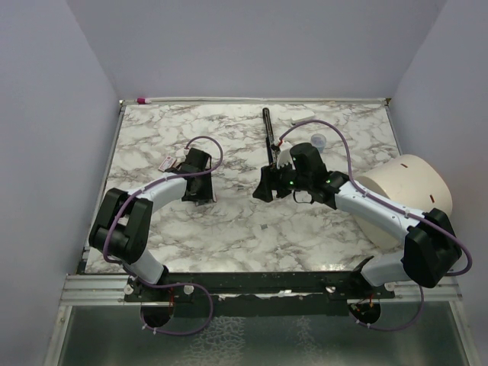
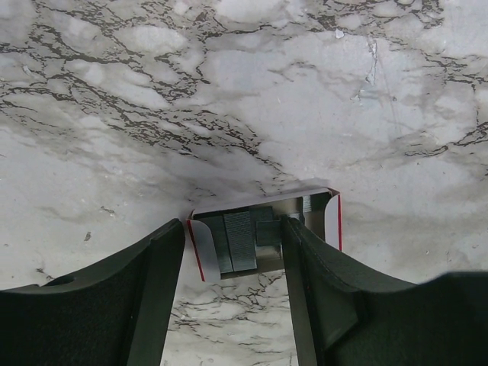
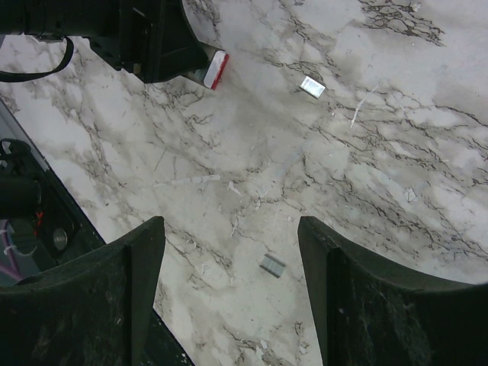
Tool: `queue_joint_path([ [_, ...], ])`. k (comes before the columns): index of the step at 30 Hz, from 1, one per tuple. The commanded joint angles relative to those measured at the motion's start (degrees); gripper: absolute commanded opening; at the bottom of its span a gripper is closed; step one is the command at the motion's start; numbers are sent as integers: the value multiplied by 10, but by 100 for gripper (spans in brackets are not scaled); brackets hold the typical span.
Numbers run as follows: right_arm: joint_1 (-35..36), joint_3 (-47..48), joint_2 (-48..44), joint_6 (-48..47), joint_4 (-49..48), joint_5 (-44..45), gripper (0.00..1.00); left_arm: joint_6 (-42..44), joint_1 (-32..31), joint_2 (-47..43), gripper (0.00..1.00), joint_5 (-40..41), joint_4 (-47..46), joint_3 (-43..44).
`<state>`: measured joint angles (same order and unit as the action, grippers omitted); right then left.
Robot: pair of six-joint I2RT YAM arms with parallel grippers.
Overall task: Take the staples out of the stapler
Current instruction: Adjust the staple in the staple box.
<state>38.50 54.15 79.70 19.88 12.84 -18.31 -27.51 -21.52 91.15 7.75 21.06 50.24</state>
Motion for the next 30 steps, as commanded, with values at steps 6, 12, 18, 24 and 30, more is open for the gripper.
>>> queue_joint_path([
  [6, -3, 5, -1, -7, -1, 7, 70, -4, -2, -5, 49, 10, 10, -6],
  [12, -2, 4, 0, -7, -2, 6, 70, -7, -2, -12, 46, 12, 9, -8],
  [18, -3, 2, 1, -5, -5, 4, 70, -8, -2, -17, 48, 8, 11, -8],
  [24, -3, 0, 4, -4, -7, 2, 70, -11, -2, -34, 57, 5, 16, -9],
  [30, -3, 3, 11, -7, -10, 0, 70, -15, -2, -59, 62, -3, 24, -7],
])
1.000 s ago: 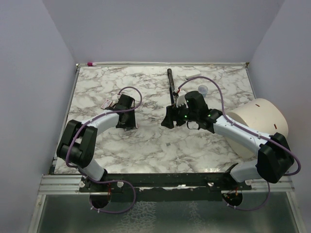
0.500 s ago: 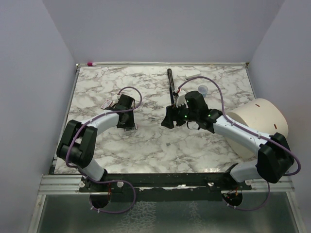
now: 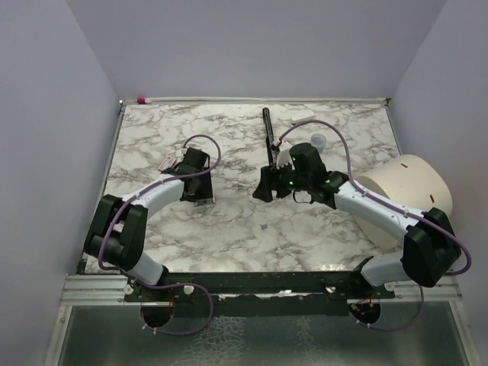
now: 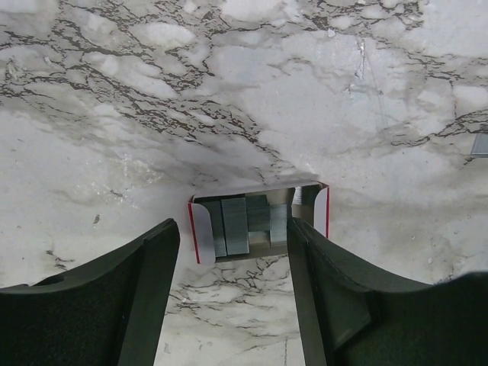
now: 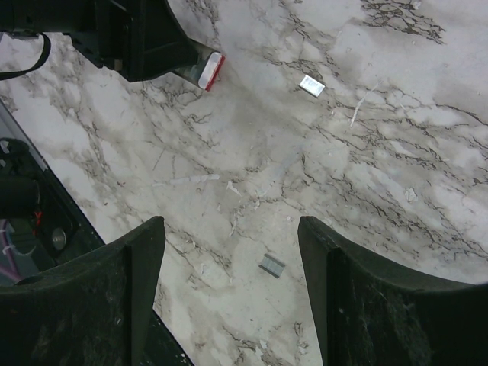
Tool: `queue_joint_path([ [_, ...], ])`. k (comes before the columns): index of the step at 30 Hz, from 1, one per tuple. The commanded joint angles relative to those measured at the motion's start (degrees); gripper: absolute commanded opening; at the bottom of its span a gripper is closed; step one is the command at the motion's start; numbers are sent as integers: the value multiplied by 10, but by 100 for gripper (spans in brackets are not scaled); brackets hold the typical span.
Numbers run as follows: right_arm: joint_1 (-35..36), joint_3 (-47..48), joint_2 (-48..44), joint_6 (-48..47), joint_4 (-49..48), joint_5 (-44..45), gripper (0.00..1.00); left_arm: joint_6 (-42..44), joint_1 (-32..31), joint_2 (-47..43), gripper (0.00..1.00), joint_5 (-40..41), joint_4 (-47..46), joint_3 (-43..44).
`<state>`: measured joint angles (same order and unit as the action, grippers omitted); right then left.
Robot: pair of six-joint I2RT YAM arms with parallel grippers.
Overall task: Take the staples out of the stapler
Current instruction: Adjust the staple in the staple box.
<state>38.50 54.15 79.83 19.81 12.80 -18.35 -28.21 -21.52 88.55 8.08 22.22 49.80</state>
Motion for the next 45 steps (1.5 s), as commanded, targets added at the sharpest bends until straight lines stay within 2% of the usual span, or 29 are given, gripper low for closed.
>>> queue_joint_path([
  [1, -3, 3, 12, -9, -12, -2, 70, -8, -2, -39, 63, -7, 16, -1],
  [6, -2, 14, 42, -48, -44, -33, 71, 0, 4, -89, 71, -2, 34, 9],
  [10, -2, 67, 115, -77, -63, -108, 71, 4, 47, -127, 78, -43, 26, -2],
  [13, 5, 127, 191, -91, -78, -175, 69, -3, 104, -152, 83, -104, -5, -31],
  [17, 20, 229, 284, -114, -81, -223, 69, -45, 173, -174, 86, -167, -49, -69],
  [22, 52, 370, 391, -152, -33, -265, 68, -120, 233, -173, 89, -208, -77, -107],
  [27, 83, 458, 469, -201, 27, -286, 64, -171, 242, -161, 89, -228, -107, -132],
  [32, 93, 500, 519, -216, 56, -302, 53, -192, 243, -136, 87, -245, -131, -152],
  [45, 94, 549, 573, -233, 111, -241, 47, -181, 251, -111, 85, -242, -140, -156],
])
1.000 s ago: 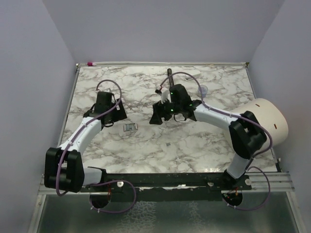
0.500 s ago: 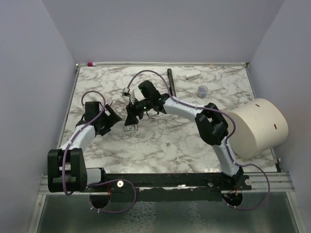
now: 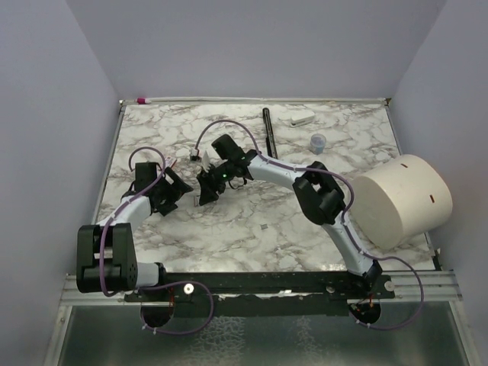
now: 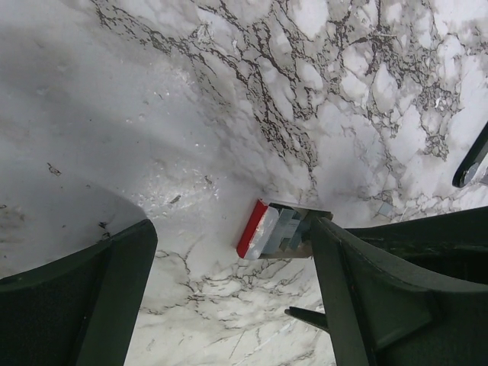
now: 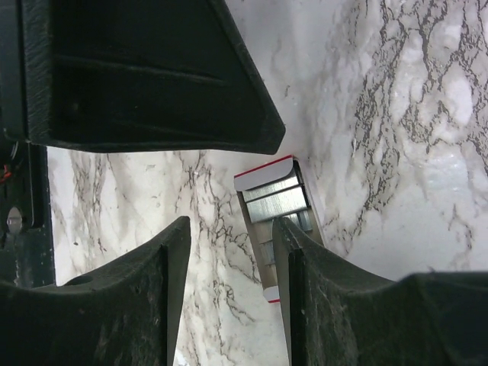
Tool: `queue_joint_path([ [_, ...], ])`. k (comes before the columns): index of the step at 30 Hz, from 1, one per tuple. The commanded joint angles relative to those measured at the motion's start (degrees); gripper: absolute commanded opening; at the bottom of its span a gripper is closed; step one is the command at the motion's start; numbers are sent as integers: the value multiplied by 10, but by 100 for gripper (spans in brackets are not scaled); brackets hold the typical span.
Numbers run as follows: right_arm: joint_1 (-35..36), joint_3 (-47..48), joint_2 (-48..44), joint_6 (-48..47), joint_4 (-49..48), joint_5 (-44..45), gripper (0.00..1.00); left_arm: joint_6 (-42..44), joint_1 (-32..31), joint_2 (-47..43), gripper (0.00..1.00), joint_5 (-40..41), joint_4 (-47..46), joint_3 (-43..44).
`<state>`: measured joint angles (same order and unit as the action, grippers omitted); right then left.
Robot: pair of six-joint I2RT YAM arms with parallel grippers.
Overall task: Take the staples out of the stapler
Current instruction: Adjust the staple in the staple box.
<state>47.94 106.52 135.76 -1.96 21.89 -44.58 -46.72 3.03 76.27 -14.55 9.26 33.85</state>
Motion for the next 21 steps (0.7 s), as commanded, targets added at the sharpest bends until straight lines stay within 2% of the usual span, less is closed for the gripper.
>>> queue_joint_path([
  [1, 0, 26, 15, -15, 20, 22, 47, 5, 5, 13, 85, -16, -10, 5],
  [21, 1, 63, 39, -30, 55, 51, 47, 18, 8, 13, 85, -15, -4, 14],
])
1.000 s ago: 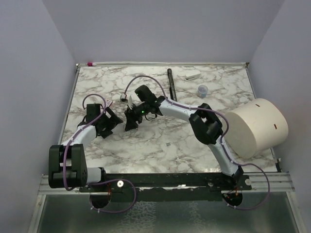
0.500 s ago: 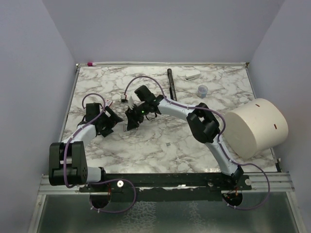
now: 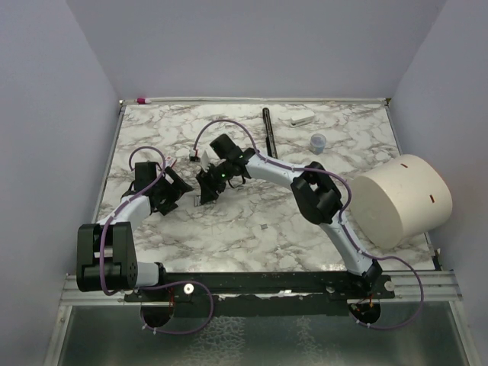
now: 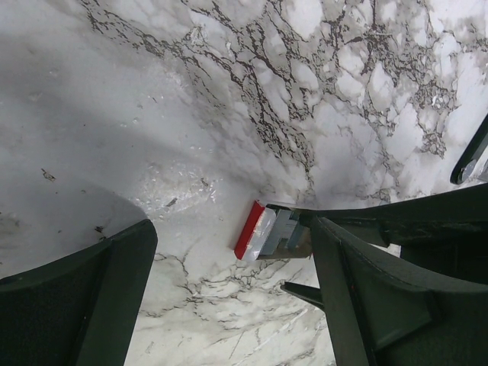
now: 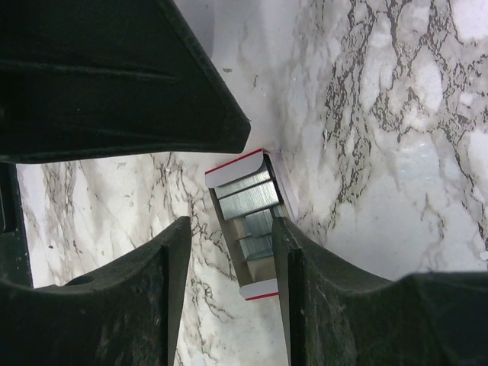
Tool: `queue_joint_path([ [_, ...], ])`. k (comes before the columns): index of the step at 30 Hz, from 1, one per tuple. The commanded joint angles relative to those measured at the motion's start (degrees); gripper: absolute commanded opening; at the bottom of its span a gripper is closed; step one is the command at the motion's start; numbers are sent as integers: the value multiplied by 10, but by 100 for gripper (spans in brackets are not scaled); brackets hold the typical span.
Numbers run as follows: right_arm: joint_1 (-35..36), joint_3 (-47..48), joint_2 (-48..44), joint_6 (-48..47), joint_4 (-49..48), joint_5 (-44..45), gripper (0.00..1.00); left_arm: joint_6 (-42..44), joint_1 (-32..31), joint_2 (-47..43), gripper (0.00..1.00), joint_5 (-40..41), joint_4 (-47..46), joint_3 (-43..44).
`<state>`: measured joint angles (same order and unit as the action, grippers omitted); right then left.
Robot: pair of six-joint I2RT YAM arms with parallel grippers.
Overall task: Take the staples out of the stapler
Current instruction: Adjust the staple in the staple box.
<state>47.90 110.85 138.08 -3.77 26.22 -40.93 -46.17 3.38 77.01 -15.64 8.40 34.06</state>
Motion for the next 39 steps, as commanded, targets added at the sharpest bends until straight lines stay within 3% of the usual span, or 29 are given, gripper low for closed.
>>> queue_joint_path([
  [1, 2, 20, 16, -12, 12, 17, 47, 12, 5, 5, 85, -3, 6, 12],
  [20, 13, 47, 29, -21, 36, 4, 46, 19, 8, -3, 85, 0, 13, 13],
  [39, 15, 17, -40, 46, -8, 18, 49, 28, 9, -4, 86, -17, 11, 13],
])
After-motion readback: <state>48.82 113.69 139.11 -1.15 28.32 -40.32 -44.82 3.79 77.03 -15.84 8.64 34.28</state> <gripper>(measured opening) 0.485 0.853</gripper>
